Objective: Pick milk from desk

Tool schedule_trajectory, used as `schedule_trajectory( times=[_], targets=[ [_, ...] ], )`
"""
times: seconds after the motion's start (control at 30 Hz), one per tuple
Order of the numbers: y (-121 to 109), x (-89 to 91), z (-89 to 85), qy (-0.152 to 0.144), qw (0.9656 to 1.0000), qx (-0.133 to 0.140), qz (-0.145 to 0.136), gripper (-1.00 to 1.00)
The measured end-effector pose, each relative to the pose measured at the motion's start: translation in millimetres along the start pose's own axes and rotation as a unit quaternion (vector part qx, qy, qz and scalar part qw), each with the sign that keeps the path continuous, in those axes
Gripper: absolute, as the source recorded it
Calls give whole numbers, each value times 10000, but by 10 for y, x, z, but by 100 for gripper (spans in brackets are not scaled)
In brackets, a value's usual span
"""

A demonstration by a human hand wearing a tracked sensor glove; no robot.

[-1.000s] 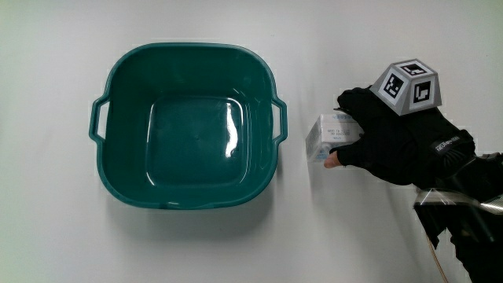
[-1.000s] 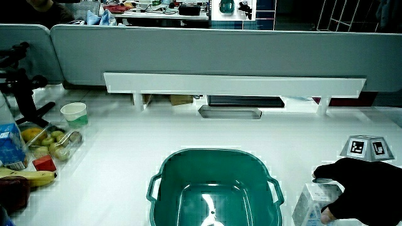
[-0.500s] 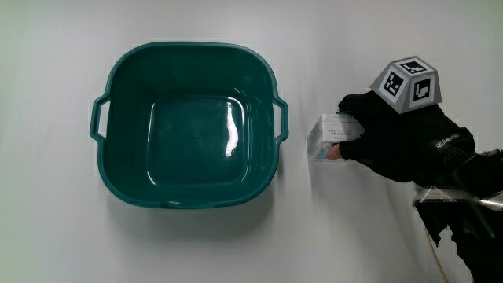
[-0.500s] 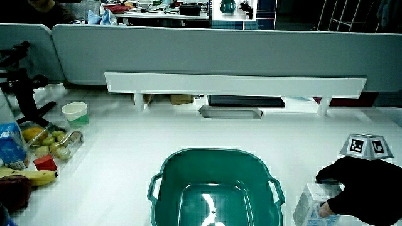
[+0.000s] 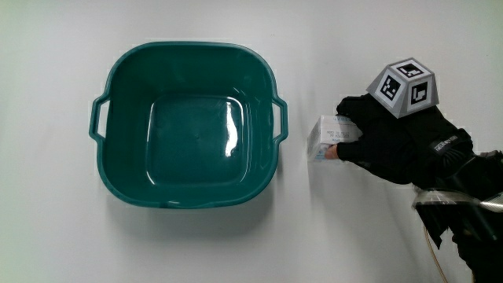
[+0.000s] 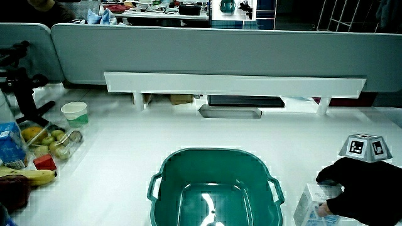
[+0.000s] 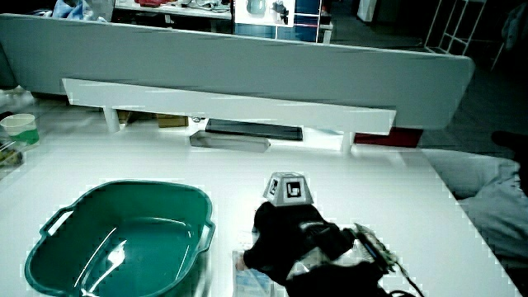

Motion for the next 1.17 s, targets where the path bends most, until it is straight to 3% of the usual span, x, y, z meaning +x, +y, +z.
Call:
schedule_trajectory(
  times=[0.37, 0.9, 1.07, 1.1, 1.17],
  targets=[
    [-203, -108, 286, -5, 9992, 344, 216, 100],
    [-446, -292, 735, 21, 9953, 873, 414, 100],
    [-423, -390, 808, -1, 9936, 999, 518, 100],
    [-415, -428, 822, 53, 9939, 892, 652, 100],
    [-375, -450, 838, -8, 9933, 1044, 501, 100]
  ],
)
